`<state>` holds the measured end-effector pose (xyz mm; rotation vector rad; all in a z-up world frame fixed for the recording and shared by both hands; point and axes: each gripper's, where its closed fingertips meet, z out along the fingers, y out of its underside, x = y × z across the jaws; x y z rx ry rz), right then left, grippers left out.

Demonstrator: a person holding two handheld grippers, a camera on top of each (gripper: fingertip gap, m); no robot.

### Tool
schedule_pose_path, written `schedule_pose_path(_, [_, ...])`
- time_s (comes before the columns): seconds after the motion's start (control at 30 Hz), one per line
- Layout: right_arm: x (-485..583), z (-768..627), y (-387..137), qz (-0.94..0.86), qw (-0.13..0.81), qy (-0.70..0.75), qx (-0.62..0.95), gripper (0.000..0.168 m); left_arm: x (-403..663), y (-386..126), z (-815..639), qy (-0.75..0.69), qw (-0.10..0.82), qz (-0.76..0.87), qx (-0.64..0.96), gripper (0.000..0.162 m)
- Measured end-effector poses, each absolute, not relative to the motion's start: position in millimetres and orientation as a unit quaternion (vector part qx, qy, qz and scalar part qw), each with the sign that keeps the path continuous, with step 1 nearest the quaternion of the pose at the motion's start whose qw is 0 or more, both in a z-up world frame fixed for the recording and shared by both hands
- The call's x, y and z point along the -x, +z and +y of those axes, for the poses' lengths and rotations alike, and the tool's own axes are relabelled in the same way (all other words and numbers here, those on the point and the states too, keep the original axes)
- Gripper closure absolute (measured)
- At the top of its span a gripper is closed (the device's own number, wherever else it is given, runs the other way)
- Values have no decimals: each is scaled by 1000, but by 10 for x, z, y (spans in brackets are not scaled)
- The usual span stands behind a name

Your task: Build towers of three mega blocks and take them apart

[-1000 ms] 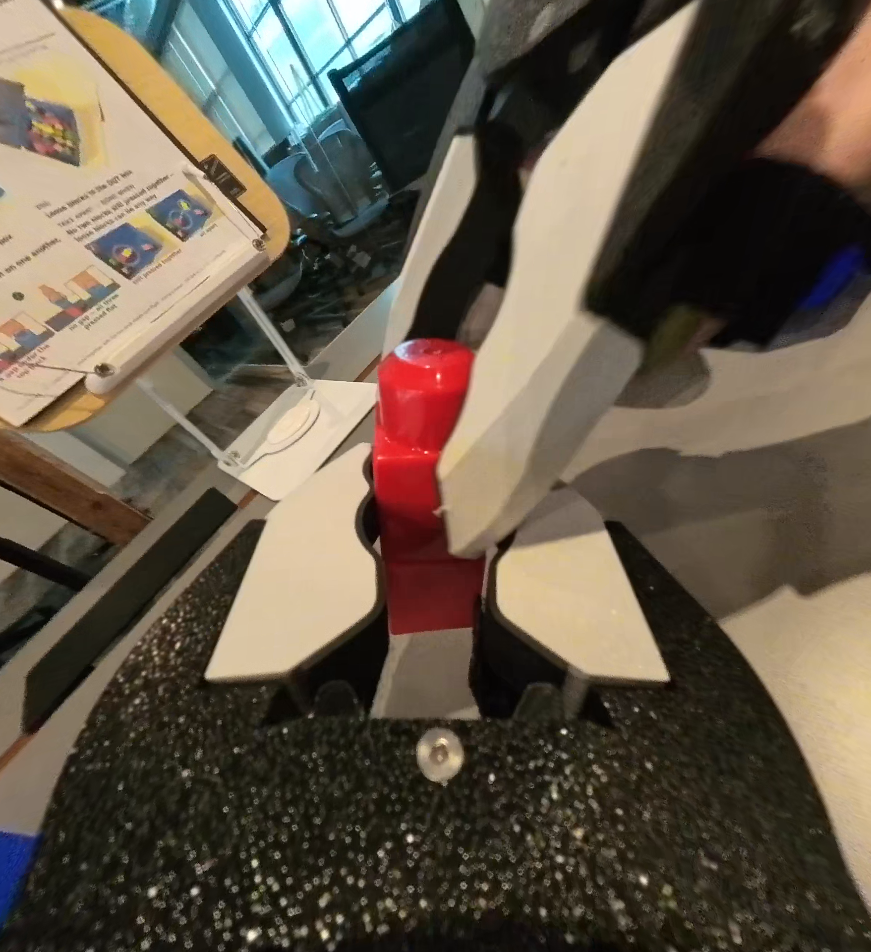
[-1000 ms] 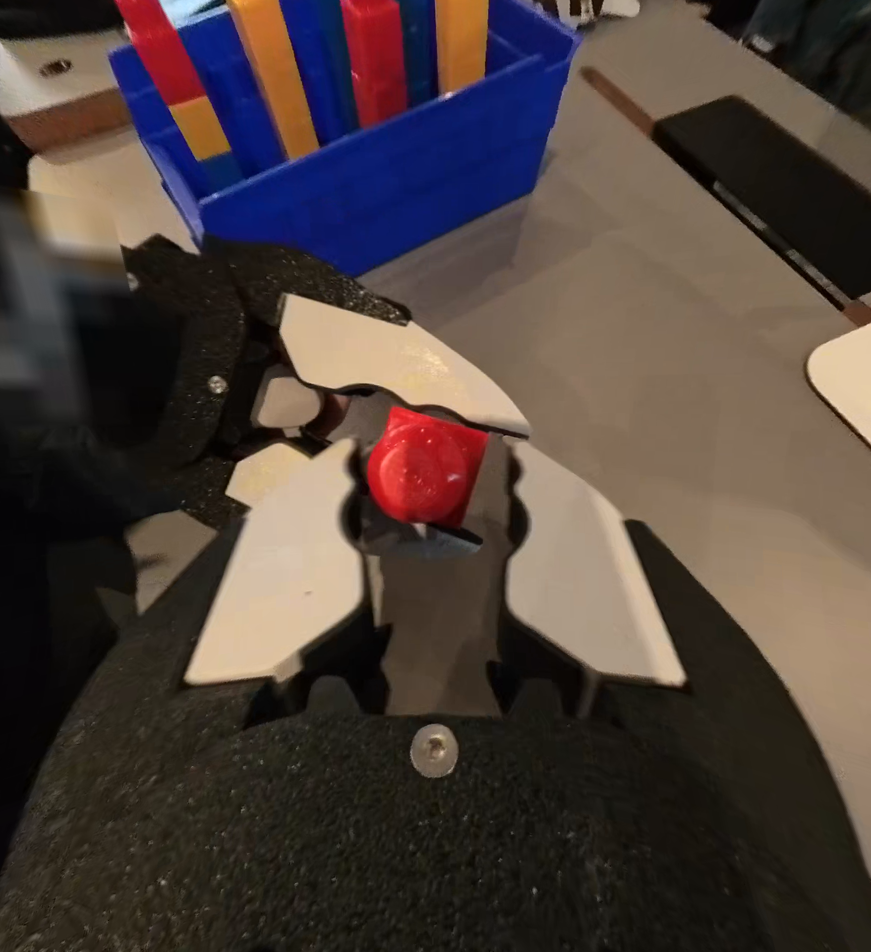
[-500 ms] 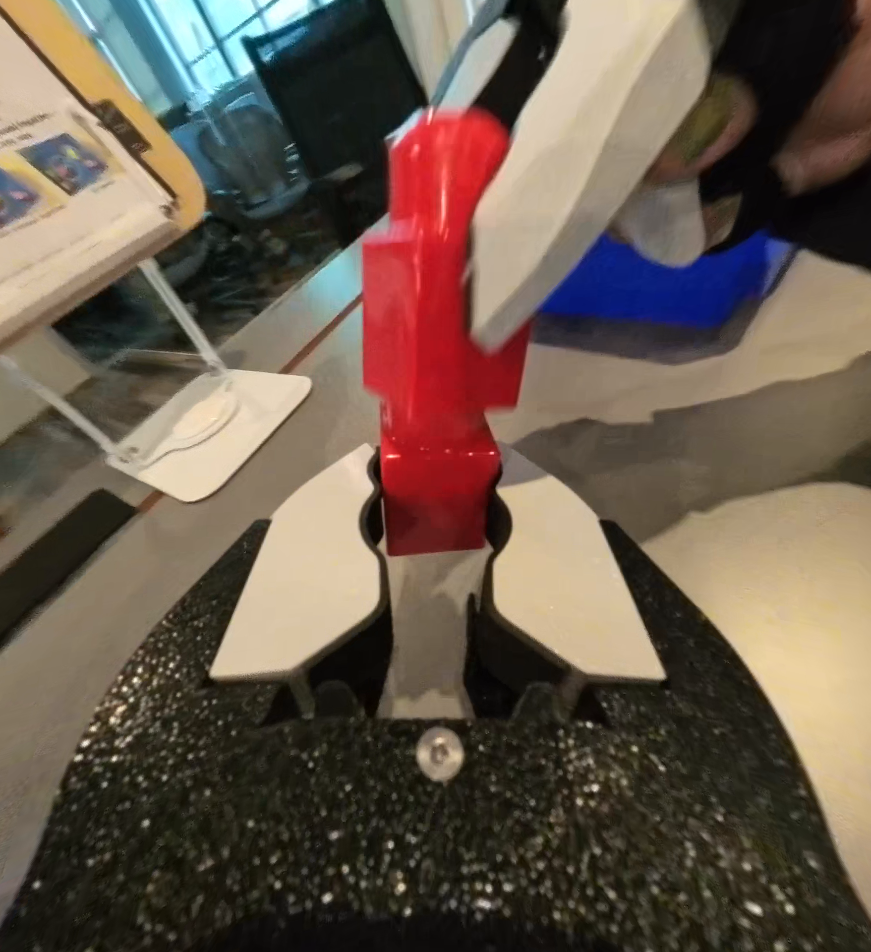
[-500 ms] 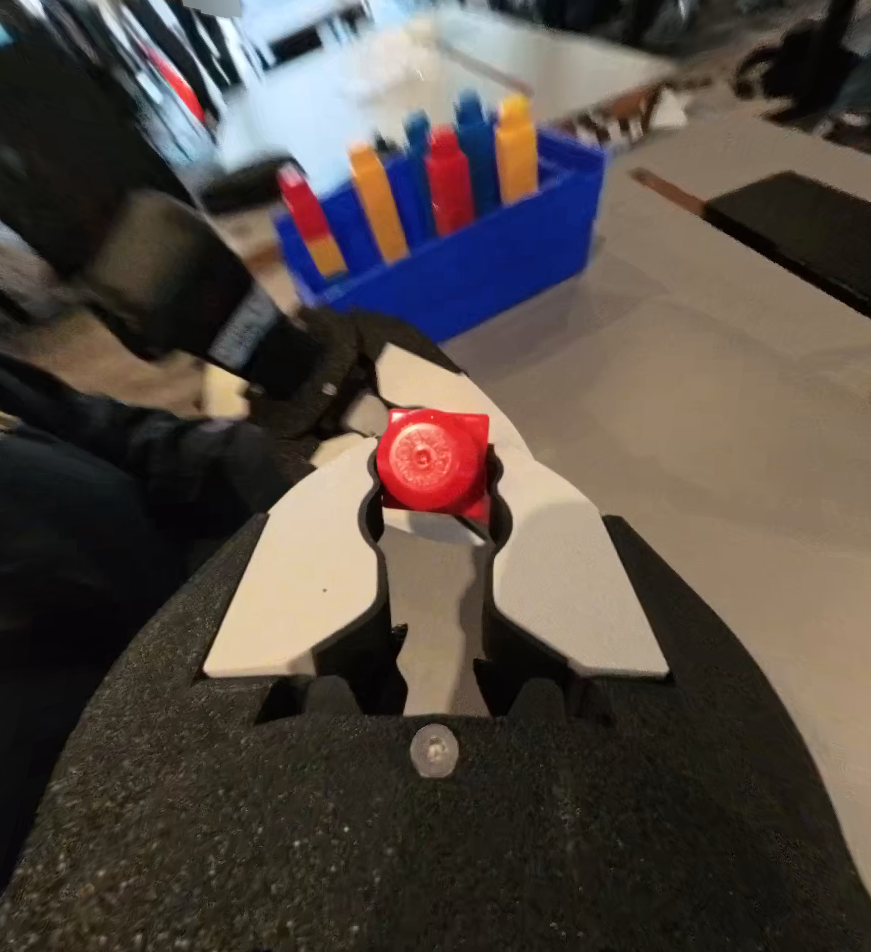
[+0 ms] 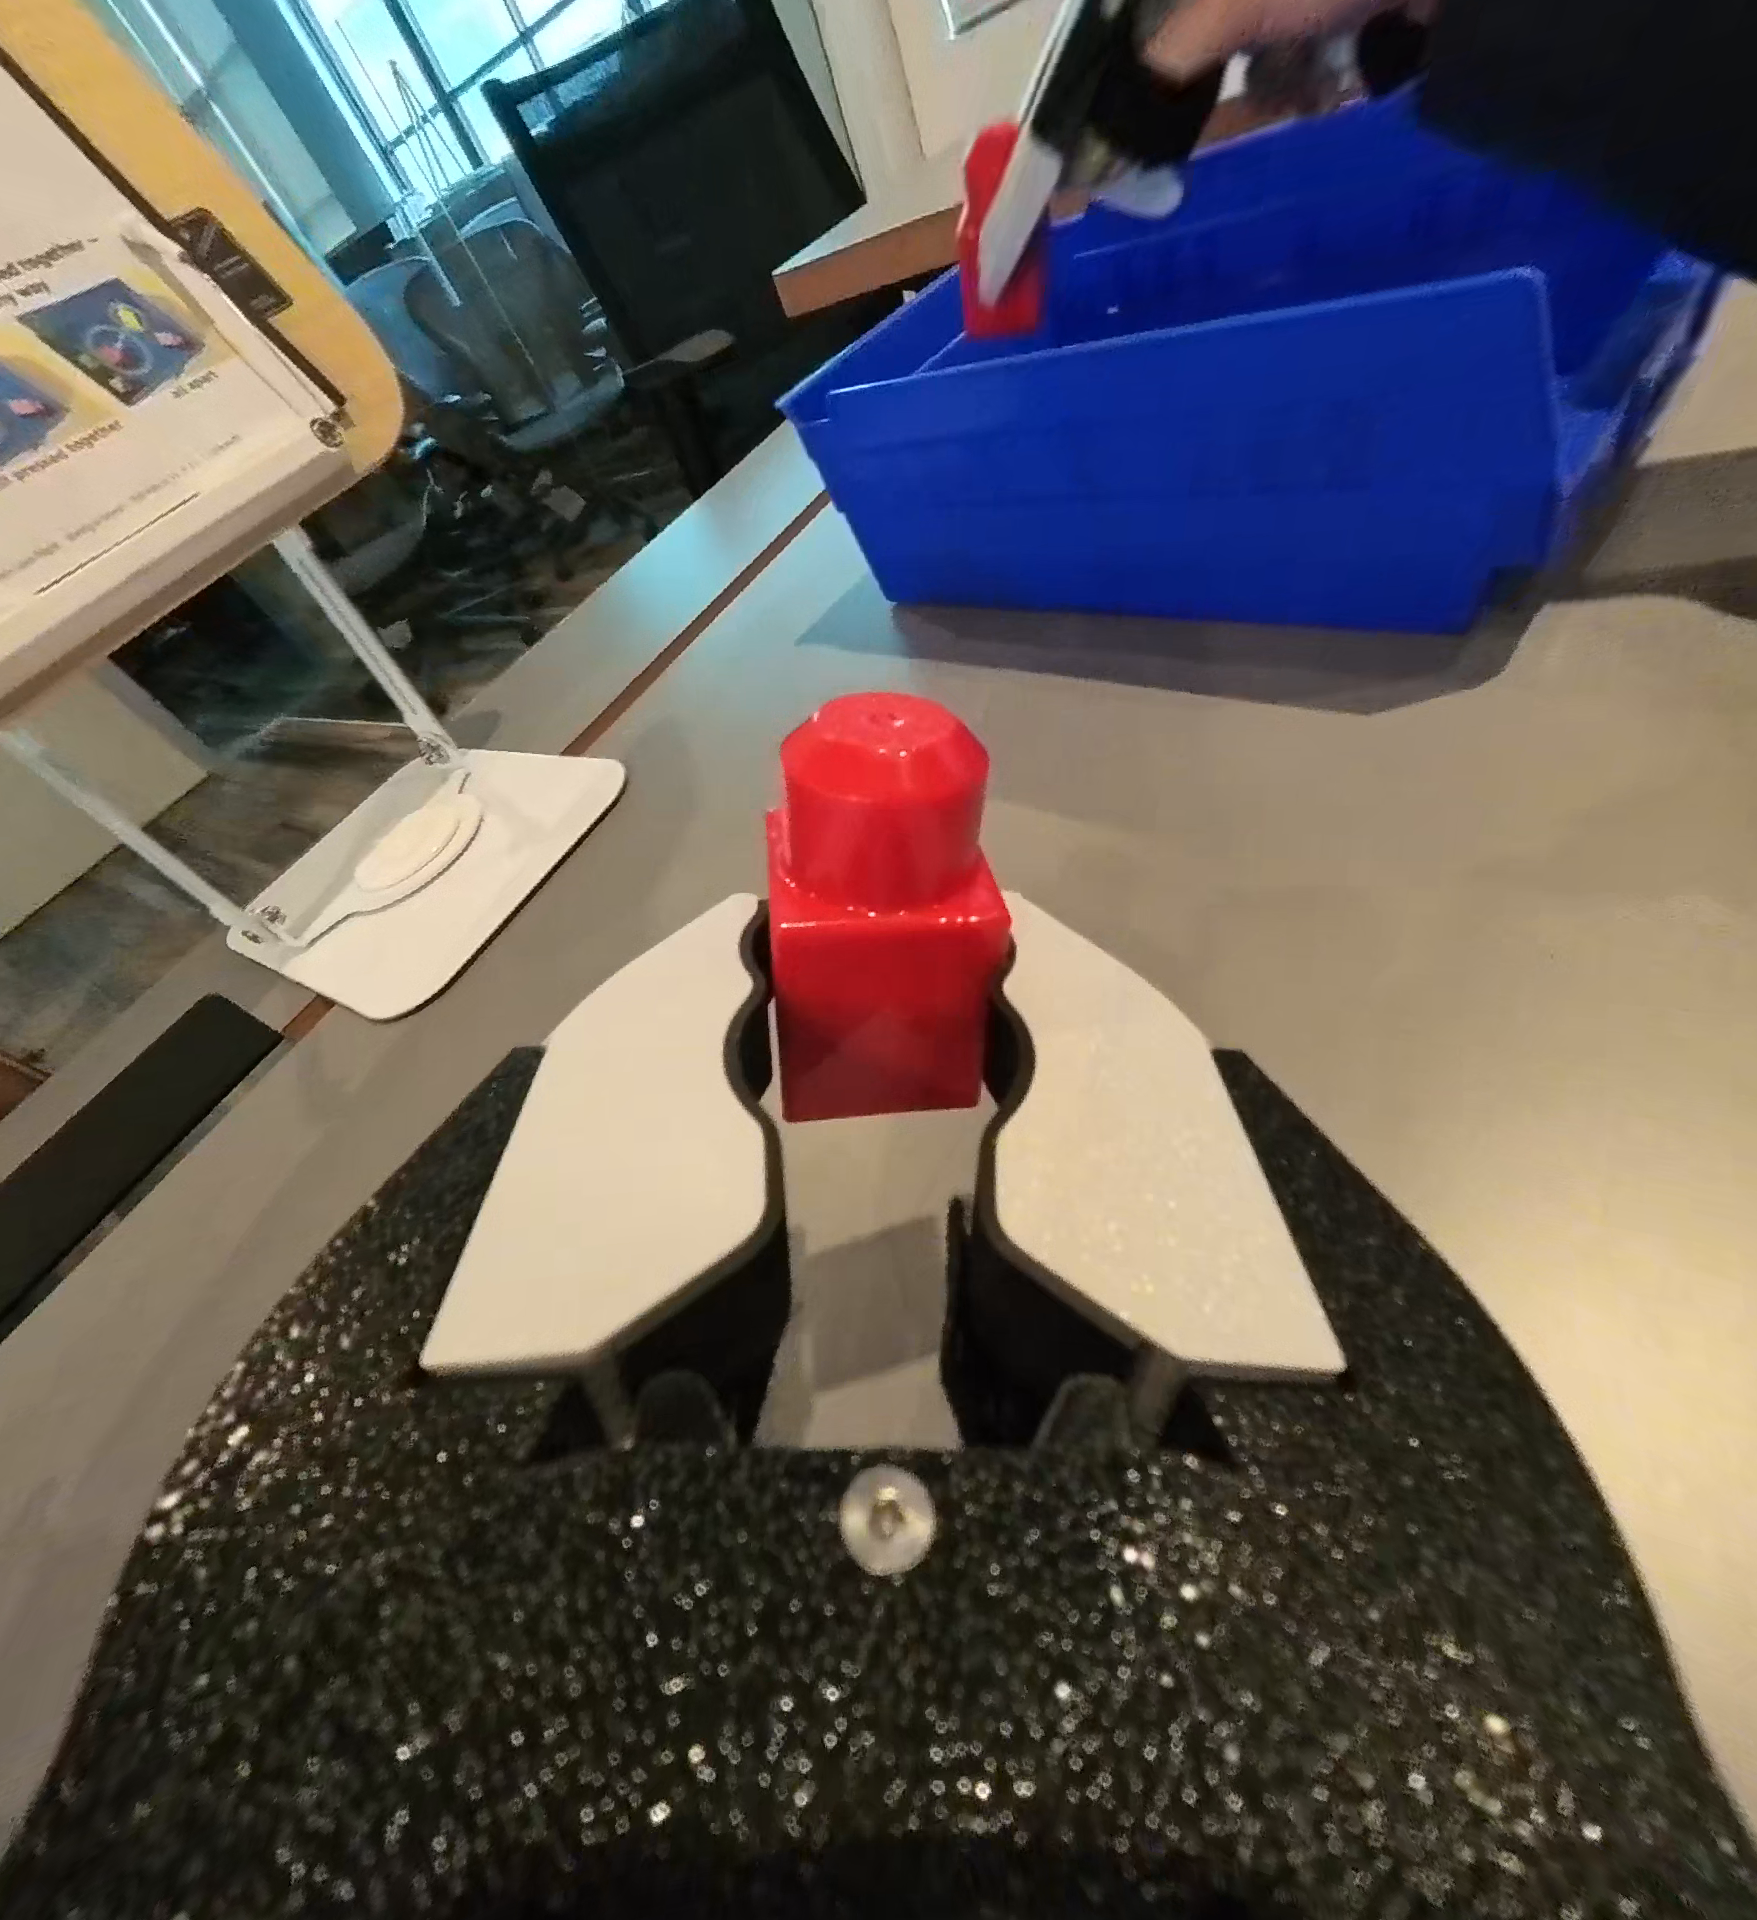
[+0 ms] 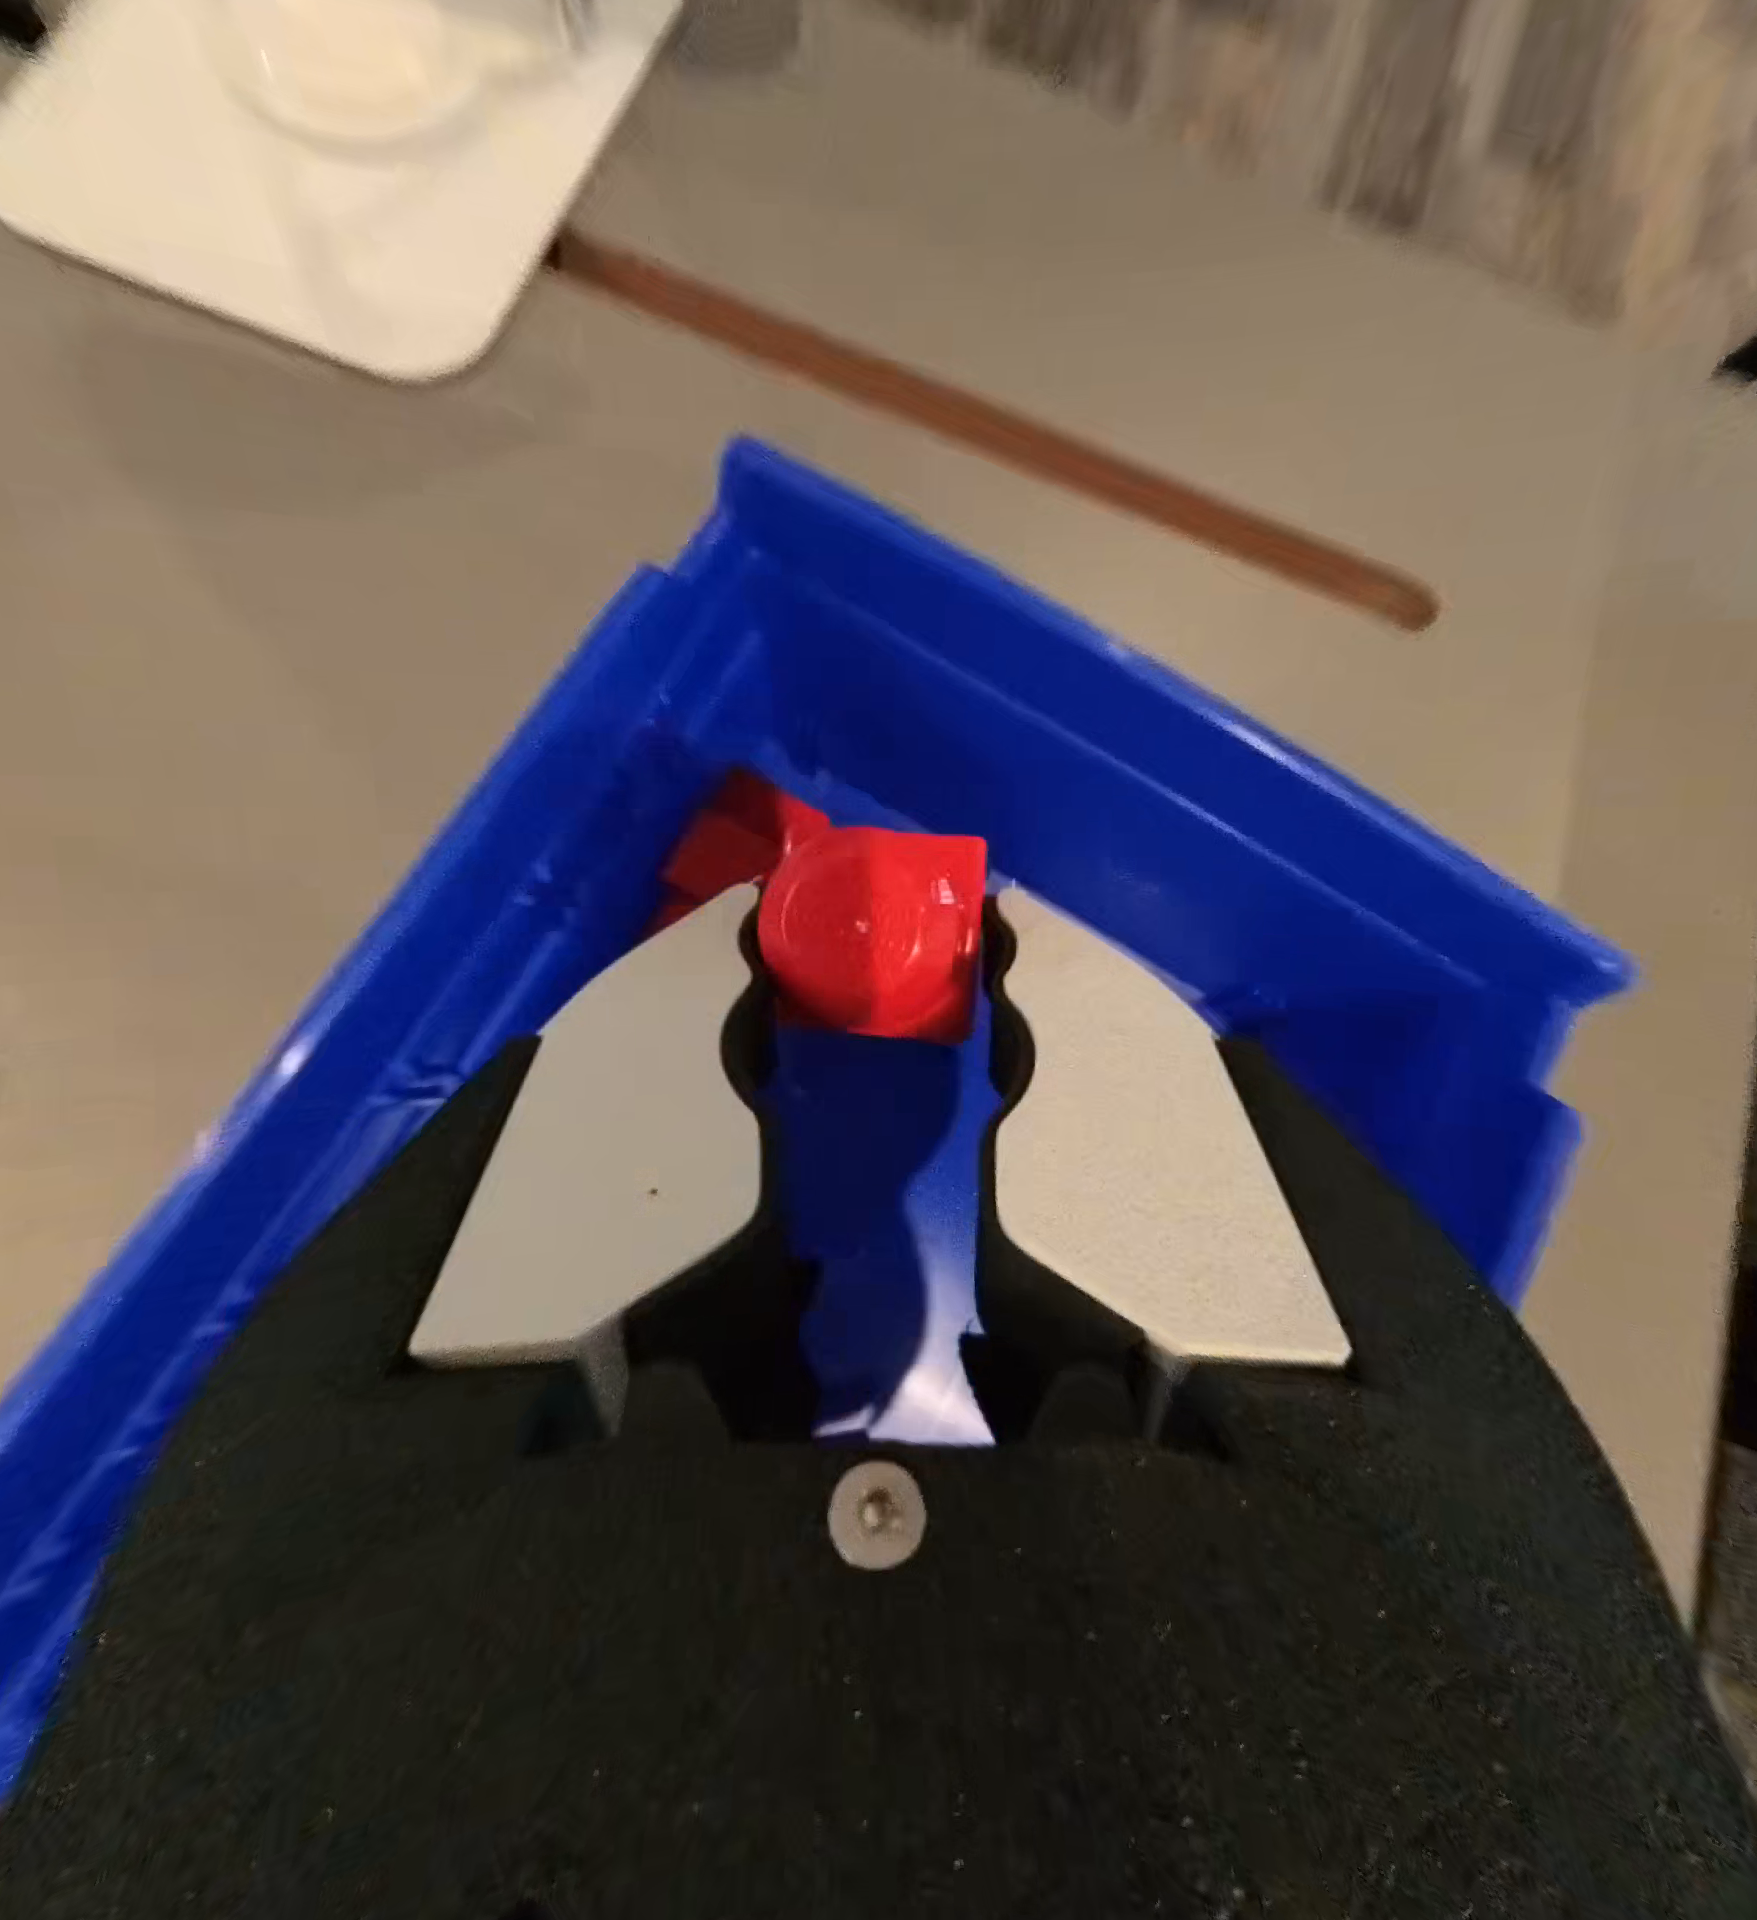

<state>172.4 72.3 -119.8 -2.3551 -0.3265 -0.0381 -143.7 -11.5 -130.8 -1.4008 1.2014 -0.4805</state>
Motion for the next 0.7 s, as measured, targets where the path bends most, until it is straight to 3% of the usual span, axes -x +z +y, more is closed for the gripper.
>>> schedule_pose_path(0.13, [-1810, 891, -1560, -128, 330, 5, 935, 130, 1405, -1332, -141, -202, 578, 520, 596, 125])
schedule_pose_path(0.2, [-1799, 920, -1625, -126, 328, 12, 936, 115, 1409, -1335, -134, -203, 578, 517, 597, 125])
schedule_pose_path(0.37, [-1632, 752, -1155, -107, 415, 9, 903, 105, 1444, -1313, -92, -216, 583, 496, 606, 124])
schedule_pose_path(0.53, [-357, 245, -491, -211, 522, 126, 817, 110, 1475, -1283, -51, -208, 595, 480, 609, 124])
schedule_pose_path(0.7, [970, -204, -760, -363, 451, 239, 780, 110, 1454, -1305, -61, -164, 606, 498, 597, 124])
